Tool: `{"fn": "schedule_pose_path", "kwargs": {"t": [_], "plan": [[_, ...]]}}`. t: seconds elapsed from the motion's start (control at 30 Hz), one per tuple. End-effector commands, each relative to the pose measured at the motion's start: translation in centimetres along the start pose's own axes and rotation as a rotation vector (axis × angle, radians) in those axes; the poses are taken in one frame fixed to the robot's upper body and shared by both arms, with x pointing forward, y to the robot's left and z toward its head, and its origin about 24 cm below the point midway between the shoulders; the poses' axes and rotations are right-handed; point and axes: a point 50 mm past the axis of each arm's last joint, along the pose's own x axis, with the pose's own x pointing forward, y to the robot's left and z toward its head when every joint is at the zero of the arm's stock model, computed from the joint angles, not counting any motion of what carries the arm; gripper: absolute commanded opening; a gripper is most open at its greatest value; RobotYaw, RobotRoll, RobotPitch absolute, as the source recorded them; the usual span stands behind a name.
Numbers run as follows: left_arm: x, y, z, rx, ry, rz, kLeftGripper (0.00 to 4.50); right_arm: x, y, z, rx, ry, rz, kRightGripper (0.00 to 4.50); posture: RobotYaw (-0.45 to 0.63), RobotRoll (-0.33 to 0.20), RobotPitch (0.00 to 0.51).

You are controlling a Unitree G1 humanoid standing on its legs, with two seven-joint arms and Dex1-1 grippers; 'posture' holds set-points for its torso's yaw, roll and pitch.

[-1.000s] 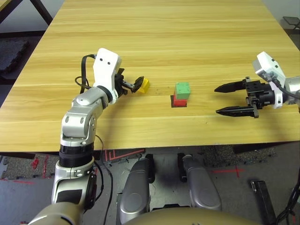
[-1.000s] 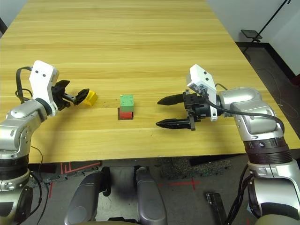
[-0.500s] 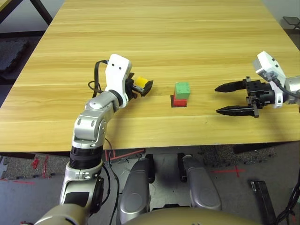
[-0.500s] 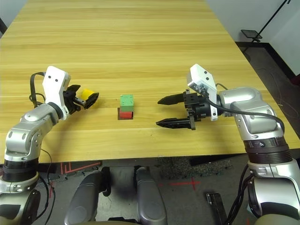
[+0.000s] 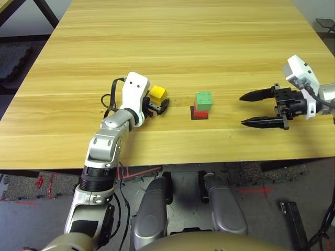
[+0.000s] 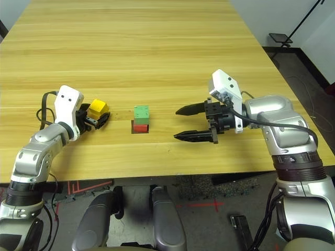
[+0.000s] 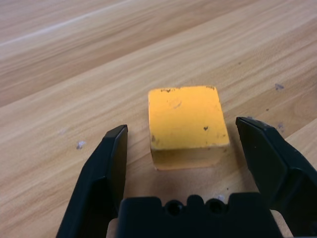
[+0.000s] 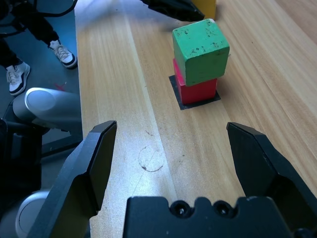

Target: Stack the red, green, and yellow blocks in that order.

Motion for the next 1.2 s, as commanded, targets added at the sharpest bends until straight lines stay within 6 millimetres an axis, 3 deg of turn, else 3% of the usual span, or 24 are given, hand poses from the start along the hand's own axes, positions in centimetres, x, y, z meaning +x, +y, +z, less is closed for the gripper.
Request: {"fn": "schedule_pose_path", "kwargs": {"t": [0.03, 0.13, 0.17, 0.4, 0.53, 0.67, 0.87, 1.2], "plan": [[0.2, 0.0, -0.5, -0.021, 0.008, -0.006, 3.16, 0.2, 0.0, -0.1, -0.005, 0.005, 0.009, 4.50, 0.16, 0.068, 0.239], [0.2, 0.0, -0.7, -0.023, 0.015, -0.016, 2.12, 0.3, -0.1, -0.1, -0.006, 0.005, 0.010, 4.50, 0.16, 0.070, 0.238], [0.2, 0.0, -0.8, -0.022, 0.018, -0.019, 2.04, 0.3, -0.1, -0.1, -0.007, 0.004, 0.010, 4.50, 0.16, 0.070, 0.238], [-0.2, 1.2, -0.5, 0.041, 0.012, -0.060, 2.05, 0.4, -0.2, -0.1, -0.010, 0.002, 0.012, 4.50, 0.18, 0.070, 0.233], [-0.5, 2.8, 2.1, 0.127, -0.045, -0.141, 2.05, 0.5, -0.4, -0.1, -0.011, 0.004, 0.016, 4.50, 0.20, 0.073, 0.228], [-0.7, 3.2, 6.0, 0.199, -0.139, -0.276, 2.05, 0.5, -0.6, -0.1, -0.014, 0.007, 0.020, 4.50, 0.21, 0.075, 0.226], [-0.4, 1.1, 10.9, 0.265, -0.209, -0.479, 2.05, 0.6, -0.6, -0.1, -0.018, 0.007, 0.027, 4.50, 0.21, 0.076, 0.225], [-0.7, -2.9, 11.9, 0.321, -0.157, -0.729, 2.05, 0.1, -0.5, -0.1, -0.017, 0.013, 0.004, 4.50, 0.18, 0.074, 0.225]]}}
